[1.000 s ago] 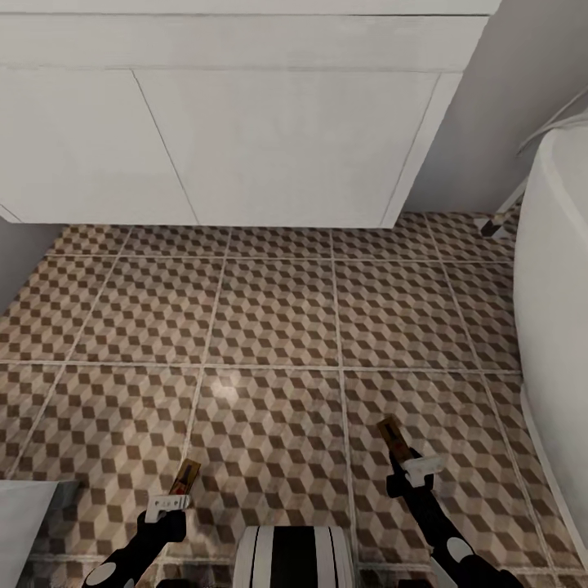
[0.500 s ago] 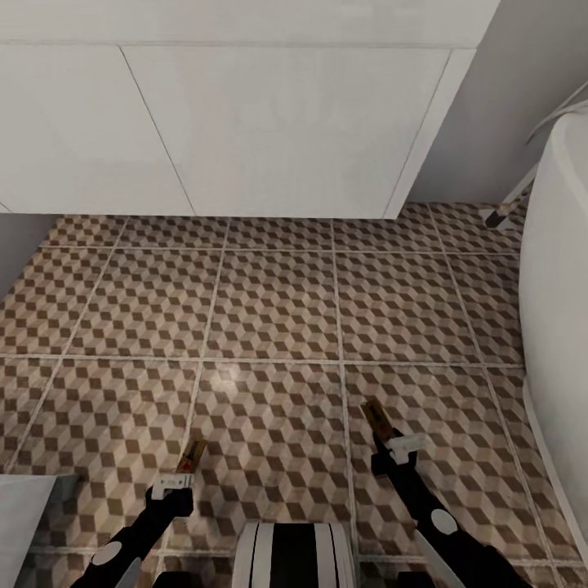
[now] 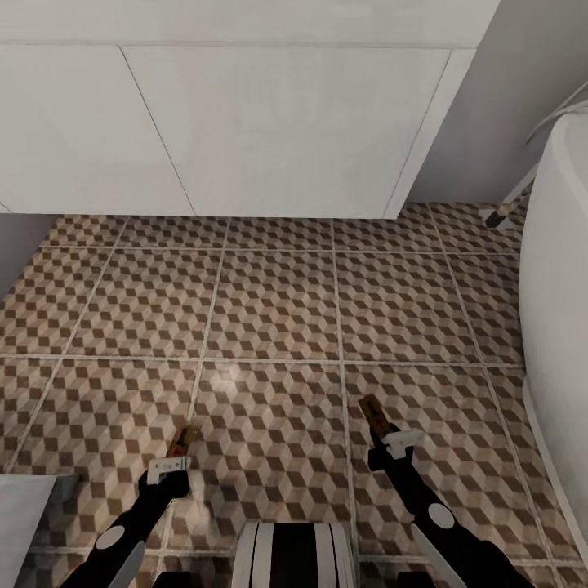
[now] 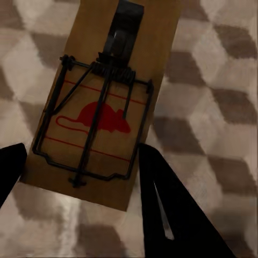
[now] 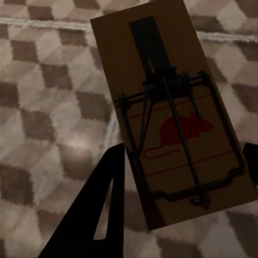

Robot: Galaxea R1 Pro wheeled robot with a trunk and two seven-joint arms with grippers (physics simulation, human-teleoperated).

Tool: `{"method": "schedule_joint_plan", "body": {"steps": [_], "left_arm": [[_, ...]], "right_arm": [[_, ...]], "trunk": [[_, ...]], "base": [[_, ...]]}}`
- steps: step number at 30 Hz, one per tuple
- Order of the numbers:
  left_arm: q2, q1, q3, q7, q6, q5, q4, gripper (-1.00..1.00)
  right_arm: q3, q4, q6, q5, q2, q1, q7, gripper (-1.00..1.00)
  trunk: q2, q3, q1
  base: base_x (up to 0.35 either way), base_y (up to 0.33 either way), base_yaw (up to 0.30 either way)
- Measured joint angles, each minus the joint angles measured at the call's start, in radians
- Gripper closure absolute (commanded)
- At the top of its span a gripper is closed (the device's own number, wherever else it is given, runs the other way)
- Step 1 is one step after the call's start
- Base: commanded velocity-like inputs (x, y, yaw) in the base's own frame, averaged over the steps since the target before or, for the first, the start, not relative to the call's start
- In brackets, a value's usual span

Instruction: Take the four mousetraps from the cabinet in the bathroom and place them on the bathroom floor. Make sure all four end up on the same floor surface, and ensure that at least two of them are either under or directly next to the same bathroom sink.

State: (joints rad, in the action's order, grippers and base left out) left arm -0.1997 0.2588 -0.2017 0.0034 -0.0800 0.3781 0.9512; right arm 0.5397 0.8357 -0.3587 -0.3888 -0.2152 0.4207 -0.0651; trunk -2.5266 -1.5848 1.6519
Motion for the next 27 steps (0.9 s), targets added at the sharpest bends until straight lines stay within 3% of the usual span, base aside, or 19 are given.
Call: {"method": "schedule_joint_plan", "body": {"steps": [3,6,27], "left_arm": [[0.007,0.000,0.004,0.121,0.004,0.002,-0.007,1.00],[0.011,0.000,-0.001,0.173,0.000,0.002,-0.001,1.00],[0.013,0.000,-0.007,0.192,-0.002,0.003,0.055,1.00]], "right_arm": [[0.000,-0.002,-0.001,0.001,0.001,0.000,0.000,1.00],[0.001,-0.004,-0.001,0.001,0.002,0.000,0.001,1.00],[0.002,-0.004,-0.004,0.000,0.002,0.000,0.001,1.00]], "trunk": [[0.000,0.000,0.000],[0.000,0.000,0.000],[0.000,0.000,0.000]], "base": [[0.000,0.000,0.000],[0.000,0.000,0.000],[0.000,0.000,0.000]]}}
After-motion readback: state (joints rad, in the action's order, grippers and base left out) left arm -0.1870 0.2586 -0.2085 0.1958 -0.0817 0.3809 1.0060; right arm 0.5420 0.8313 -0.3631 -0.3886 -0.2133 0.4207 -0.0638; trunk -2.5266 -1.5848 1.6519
